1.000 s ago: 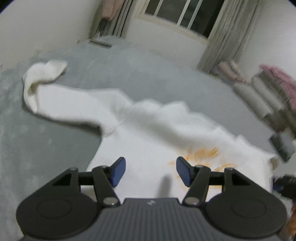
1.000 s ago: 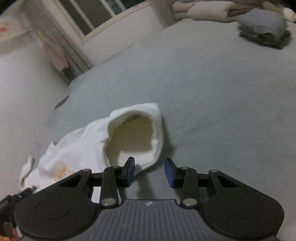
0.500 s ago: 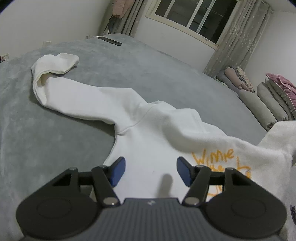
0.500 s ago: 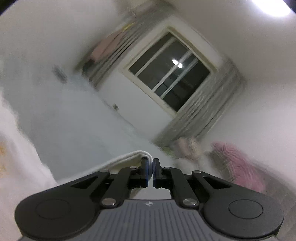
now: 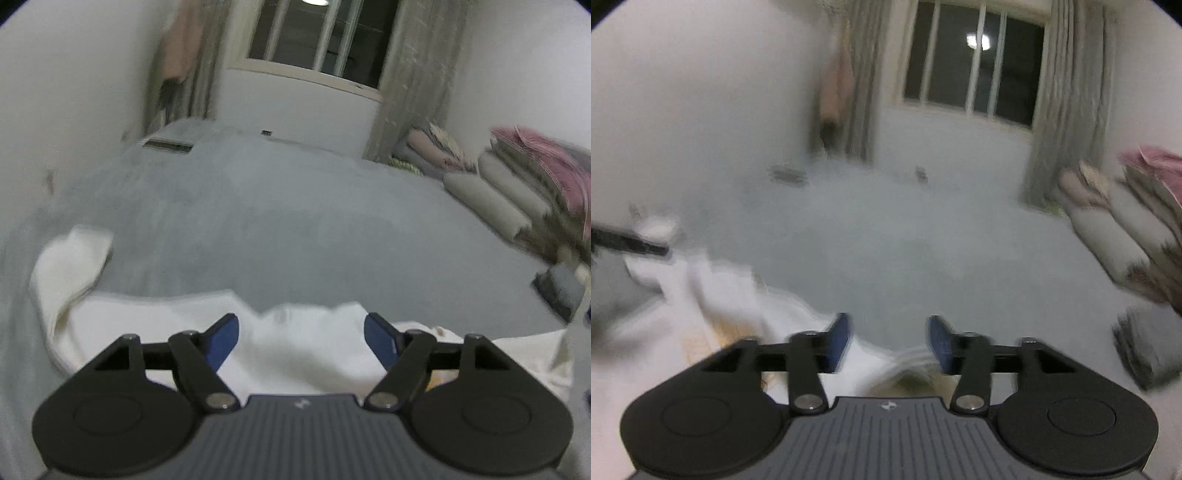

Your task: Fold clothes

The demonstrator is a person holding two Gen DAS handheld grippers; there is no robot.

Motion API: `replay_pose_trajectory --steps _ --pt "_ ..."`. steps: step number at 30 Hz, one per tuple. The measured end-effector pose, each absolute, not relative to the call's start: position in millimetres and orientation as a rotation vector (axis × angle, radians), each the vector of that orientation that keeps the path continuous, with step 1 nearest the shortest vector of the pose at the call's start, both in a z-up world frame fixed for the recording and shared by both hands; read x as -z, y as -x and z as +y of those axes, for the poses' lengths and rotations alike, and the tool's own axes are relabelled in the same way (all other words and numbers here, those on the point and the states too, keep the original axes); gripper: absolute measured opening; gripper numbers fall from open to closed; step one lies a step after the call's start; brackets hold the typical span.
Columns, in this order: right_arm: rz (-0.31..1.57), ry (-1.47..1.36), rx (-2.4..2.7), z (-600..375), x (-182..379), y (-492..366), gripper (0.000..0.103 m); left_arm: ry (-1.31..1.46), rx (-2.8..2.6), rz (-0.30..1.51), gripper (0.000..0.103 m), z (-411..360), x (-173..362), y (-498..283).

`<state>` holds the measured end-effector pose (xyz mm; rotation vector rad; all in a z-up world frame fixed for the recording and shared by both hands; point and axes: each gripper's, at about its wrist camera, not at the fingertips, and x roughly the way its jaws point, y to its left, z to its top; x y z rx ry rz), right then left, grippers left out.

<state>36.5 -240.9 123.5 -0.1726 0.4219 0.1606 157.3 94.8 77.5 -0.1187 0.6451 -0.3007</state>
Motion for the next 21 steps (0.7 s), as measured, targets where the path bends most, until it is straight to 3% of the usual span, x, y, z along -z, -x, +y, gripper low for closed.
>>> replay_pose_trajectory --steps 3,7,10,11,13,14,15,16,17,21 --pt "0.445 0.139 -0.326 -228.7 -122.0 -78.2 0.053 0.070 0.331 0.695 0.076 84.1 -70.1 -197.2" --pt "0.675 0.245 -0.374 -209.1 -73.0 -147.0 0.052 -0.019 0.397 0.756 0.075 70.5 -46.6 -232.7" --pt "0.654 0.270 -0.349 -208.1 -67.0 -154.4 0.052 -0.045 0.407 0.729 0.075 67.0 -45.0 -236.6" --pt "0.647 0.278 -0.341 -207.7 -65.0 -156.9 0.052 -0.046 0.406 0.715 0.070 66.6 -45.8 -236.6" --pt "0.633 0.294 -0.325 -207.1 -61.0 -161.9 0.052 -0.048 0.404 0.687 0.036 65.8 -47.4 -236.7" --pt "0.625 0.303 -0.316 -206.7 -59.0 -164.4 0.044 -0.048 0.403 0.673 0.027 65.4 -48.2 -236.7" --pt "0.618 0.311 -0.308 -206.4 -57.0 -166.9 0.037 -0.049 0.401 0.659 0.011 65.1 -49.0 -236.7" --pt "0.611 0.319 -0.300 -206.1 -55.0 -169.3 0.021 -0.050 0.400 0.645 0.008 64.7 -49.8 -236.7" --pt "0.604 0.327 -0.291 -205.7 -52.9 -171.8 0.016 -0.051 0.399 0.631 0.007 64.3 -50.6 -236.8" --pt "0.575 0.359 -0.258 -204.4 -44.9 -181.7 0.009 -0.054 0.394 0.576 0.006 62.8 -53.8 -236.9"
